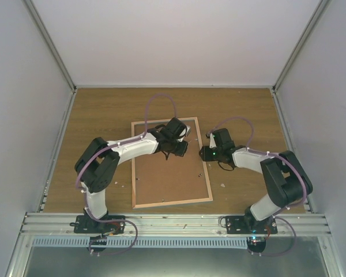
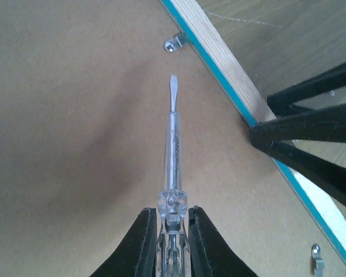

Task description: Take the photo out of the frame

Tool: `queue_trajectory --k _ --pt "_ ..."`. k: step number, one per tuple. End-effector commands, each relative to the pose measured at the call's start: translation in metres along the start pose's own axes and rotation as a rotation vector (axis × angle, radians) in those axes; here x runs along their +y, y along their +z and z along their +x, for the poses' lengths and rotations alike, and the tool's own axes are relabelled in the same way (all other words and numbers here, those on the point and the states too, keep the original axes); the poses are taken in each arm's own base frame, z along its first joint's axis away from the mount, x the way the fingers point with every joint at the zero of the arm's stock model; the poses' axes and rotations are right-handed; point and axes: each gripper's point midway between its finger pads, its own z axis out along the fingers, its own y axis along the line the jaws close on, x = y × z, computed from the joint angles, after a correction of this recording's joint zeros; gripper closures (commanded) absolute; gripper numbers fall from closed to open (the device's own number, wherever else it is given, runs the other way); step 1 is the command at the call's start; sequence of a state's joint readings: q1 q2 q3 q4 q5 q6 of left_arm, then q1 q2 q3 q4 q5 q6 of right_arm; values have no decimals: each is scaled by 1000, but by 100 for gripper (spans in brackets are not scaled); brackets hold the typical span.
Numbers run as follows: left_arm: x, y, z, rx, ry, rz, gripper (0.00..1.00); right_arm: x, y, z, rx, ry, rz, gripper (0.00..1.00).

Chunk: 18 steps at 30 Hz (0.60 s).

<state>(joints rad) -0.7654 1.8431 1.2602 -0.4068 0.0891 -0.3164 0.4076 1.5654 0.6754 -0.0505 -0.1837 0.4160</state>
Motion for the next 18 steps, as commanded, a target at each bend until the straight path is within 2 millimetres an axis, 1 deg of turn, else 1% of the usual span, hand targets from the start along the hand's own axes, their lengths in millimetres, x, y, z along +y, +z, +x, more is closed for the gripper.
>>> queue_trajectory --k 1,6,9,14,18 --pt "-10 9 -23 -47 58 50 100 -2 4 -10 -22 -22 13 65" --pt "-6 19 -30 -38 67 40 100 0 5 -7 -11 -38 1 78" --pt "-3 22 -34 -37 63 43 100 1 6 -2 2 -46 -16 84" --pt "4 29 -37 -22 68 26 100 4 9 5 24 -65 -39 88" --pt "7 33 -36 -10 72 14 100 7 9 5 24 -74 -51 89"
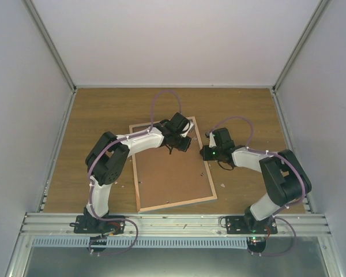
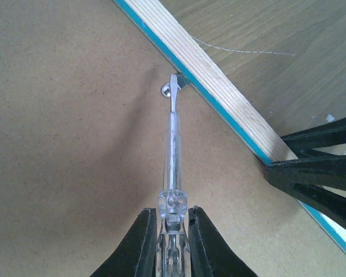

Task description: Take the photo out of the frame

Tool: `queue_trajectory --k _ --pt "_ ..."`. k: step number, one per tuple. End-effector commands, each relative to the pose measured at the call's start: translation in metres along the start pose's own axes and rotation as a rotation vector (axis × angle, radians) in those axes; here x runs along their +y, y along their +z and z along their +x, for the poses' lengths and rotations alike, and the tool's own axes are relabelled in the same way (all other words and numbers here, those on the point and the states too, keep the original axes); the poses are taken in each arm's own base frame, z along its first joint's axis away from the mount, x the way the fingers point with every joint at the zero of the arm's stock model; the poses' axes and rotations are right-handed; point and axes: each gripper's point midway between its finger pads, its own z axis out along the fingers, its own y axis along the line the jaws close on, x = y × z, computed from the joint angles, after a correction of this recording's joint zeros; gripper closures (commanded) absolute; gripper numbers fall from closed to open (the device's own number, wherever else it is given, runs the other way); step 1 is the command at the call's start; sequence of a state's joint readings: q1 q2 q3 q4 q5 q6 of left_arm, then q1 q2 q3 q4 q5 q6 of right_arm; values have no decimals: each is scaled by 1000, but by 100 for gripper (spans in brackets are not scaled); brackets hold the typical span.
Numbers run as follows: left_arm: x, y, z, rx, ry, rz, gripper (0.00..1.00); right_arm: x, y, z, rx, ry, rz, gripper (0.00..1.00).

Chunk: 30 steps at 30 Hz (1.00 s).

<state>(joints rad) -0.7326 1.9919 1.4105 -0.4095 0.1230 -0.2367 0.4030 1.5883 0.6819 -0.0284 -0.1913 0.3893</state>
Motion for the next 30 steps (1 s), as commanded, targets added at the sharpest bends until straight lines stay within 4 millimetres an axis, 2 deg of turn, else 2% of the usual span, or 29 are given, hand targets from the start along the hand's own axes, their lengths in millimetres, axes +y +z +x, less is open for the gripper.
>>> queue_trajectory --k 1,20,30 --pt "4 4 -10 -11 19 -4 100 7 4 8 27 -52 -46 89" --pt "9 22 -3 61 38 -14 100 11 7 11 37 -57 -67 90" --pt "8 16 11 127 67 -31 100 11 5 10 33 -63 -66 90"
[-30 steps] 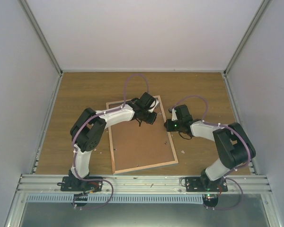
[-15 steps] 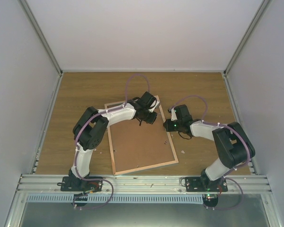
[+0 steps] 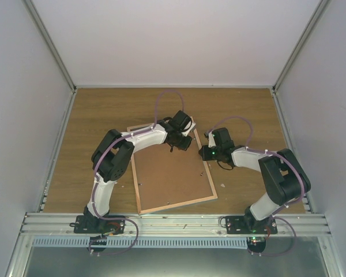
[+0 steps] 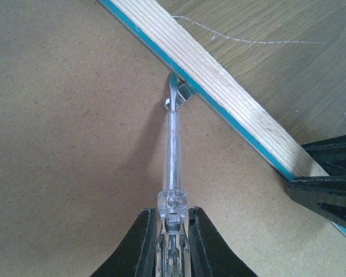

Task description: Take the photo out of the frame

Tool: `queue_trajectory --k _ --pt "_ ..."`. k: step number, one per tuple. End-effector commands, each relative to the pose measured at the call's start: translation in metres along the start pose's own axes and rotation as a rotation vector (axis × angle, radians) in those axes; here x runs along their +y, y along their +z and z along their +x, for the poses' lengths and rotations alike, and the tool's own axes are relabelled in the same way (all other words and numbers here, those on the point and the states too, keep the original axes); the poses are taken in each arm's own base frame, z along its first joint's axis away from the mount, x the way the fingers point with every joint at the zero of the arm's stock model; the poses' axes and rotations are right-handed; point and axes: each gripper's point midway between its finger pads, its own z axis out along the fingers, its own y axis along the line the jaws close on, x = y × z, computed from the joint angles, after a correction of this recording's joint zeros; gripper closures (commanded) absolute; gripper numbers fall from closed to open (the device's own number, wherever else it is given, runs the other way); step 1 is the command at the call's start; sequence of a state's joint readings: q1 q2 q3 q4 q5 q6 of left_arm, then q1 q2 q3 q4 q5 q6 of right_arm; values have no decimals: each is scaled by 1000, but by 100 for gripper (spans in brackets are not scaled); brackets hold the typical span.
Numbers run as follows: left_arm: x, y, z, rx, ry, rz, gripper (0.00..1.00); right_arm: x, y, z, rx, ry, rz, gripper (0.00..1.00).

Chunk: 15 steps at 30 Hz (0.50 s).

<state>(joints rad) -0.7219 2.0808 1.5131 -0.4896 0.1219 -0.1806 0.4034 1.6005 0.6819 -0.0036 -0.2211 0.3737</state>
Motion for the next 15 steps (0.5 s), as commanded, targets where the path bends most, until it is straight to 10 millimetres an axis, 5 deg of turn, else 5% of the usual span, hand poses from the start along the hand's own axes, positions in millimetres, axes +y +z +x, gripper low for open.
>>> queue_trajectory --k 1,15 --pt "-1 -2 13 74 36 -12 100 6 2 11 35 -44 -32 90" --pt "-21 2 23 110 148 33 100 7 1 11 31 -49 -34 90"
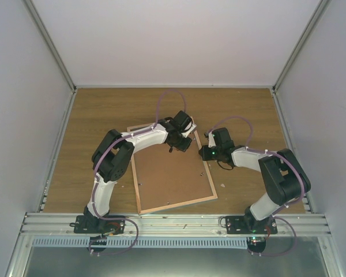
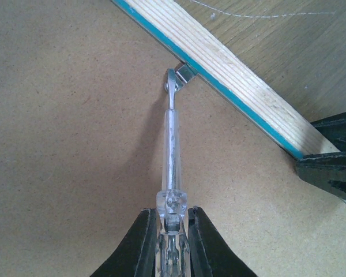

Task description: Take the photo out of the frame

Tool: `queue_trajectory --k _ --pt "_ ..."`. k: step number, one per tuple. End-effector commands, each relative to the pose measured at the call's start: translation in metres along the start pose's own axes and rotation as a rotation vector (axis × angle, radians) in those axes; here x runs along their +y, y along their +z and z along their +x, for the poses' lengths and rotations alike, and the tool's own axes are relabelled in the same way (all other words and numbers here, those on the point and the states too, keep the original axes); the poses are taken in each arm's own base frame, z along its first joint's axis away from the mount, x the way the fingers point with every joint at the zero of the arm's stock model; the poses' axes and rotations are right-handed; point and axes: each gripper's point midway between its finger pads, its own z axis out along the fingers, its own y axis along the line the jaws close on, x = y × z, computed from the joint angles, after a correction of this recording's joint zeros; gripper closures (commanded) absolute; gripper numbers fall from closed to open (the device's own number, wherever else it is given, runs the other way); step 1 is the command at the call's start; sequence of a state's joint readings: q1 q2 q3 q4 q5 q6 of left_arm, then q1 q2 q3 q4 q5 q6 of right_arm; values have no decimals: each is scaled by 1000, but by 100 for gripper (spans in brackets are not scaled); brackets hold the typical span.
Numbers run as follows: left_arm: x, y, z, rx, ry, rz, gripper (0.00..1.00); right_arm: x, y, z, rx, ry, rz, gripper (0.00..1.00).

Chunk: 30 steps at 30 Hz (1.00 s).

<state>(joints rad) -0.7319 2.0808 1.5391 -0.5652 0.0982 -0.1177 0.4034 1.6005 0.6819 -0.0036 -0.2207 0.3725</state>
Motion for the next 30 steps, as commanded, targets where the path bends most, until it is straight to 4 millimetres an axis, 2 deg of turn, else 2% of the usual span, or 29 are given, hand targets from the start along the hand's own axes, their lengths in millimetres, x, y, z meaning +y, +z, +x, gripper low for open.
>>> queue_trajectory --k 1,6,11,18,30 --pt "-22 8 13 60 95 55 100 7 0 11 32 -47 -36 90" --pt "-9 12 2 58 88 6 100 7 1 12 33 -55 -36 90" --pt "-2 15 1 65 109 -8 100 6 1 11 32 -72 -33 91" --pt "-6 13 15 105 183 22 100 6 0 10 30 -84 -33 93" --pt "-13 -1 31 123 268 64 100 6 -1 7 21 -98 -24 94"
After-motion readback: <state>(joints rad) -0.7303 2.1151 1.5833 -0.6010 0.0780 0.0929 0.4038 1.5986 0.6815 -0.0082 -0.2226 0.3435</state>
